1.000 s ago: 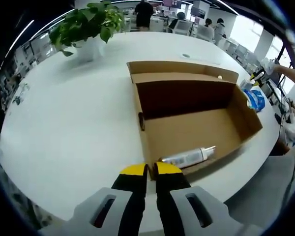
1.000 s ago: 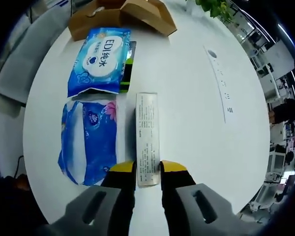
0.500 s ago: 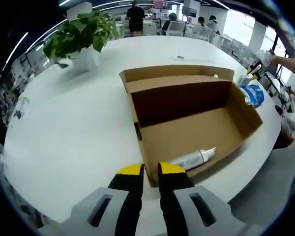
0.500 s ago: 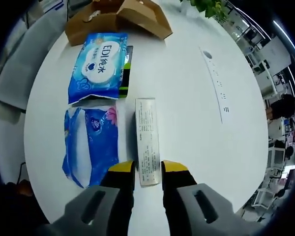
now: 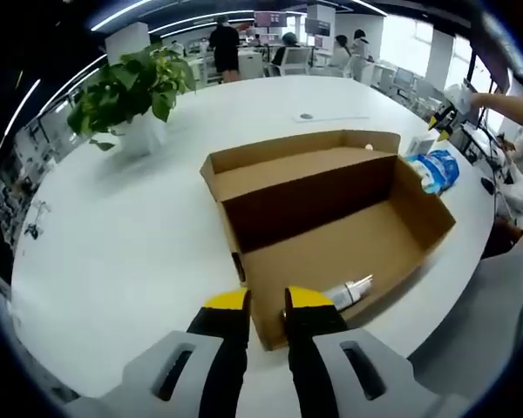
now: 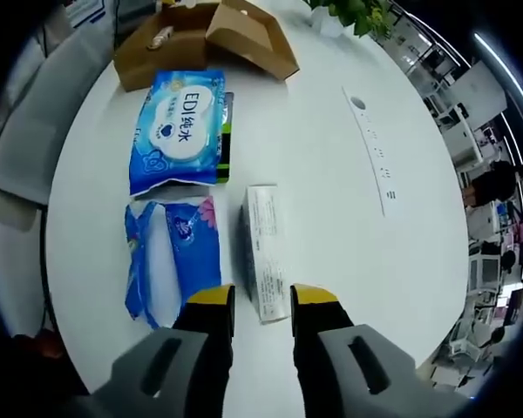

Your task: Operate the shoe box by opening the lid, removing the specified soft item, and placing it in the target area until the item is outside and the box remains undamaged.

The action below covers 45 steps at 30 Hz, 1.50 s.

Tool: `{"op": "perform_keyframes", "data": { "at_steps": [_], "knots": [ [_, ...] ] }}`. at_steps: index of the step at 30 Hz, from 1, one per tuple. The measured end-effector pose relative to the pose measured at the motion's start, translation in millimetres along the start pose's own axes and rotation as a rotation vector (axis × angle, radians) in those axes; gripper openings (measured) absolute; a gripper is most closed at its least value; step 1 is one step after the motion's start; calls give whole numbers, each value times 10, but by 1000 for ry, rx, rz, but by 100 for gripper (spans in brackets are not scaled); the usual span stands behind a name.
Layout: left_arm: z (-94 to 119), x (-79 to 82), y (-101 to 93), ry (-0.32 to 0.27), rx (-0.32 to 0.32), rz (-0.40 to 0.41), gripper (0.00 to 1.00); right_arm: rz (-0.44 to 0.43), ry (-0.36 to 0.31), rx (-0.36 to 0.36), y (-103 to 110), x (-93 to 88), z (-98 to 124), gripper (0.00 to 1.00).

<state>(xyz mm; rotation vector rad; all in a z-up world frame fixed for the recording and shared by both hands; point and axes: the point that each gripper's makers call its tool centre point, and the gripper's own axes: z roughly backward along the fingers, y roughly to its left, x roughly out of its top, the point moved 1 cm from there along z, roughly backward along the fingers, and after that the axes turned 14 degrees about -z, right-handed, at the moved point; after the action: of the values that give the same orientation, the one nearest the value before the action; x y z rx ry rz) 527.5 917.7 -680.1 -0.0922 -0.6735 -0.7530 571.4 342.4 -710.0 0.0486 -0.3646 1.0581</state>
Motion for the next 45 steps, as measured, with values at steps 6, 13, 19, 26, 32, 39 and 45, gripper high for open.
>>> {"op": "perform_keyframes", "data": {
  "at_steps": [6, 13, 19, 26, 32, 39, 45],
  "knots": [
    [-11, 110, -128, -12, -63, -91, 21, -38, -29, -15, 140, 36, 115, 24],
    [-63, 173, -298, -1, -152, -227, 24, -92, -102, -39, 317, 185, 271, 30],
    [-100, 207, -376, 12, -222, -317, 29, -161, -182, -61, 491, 326, 395, 33],
    [-185, 206, -437, 51, -312, -457, 33, -239, -270, -81, 726, 466, 509, 42],
    [-287, 240, -479, 86, -376, -558, 39, -349, -354, -110, 920, 548, 624, 48],
    [-363, 215, -530, 133, -453, -643, 48, -471, -436, -143, 1160, 572, 720, 59],
    [-432, 149, -544, 186, -514, -709, 54, -536, -485, -155, 1418, 576, 763, 66]
  ]
}}
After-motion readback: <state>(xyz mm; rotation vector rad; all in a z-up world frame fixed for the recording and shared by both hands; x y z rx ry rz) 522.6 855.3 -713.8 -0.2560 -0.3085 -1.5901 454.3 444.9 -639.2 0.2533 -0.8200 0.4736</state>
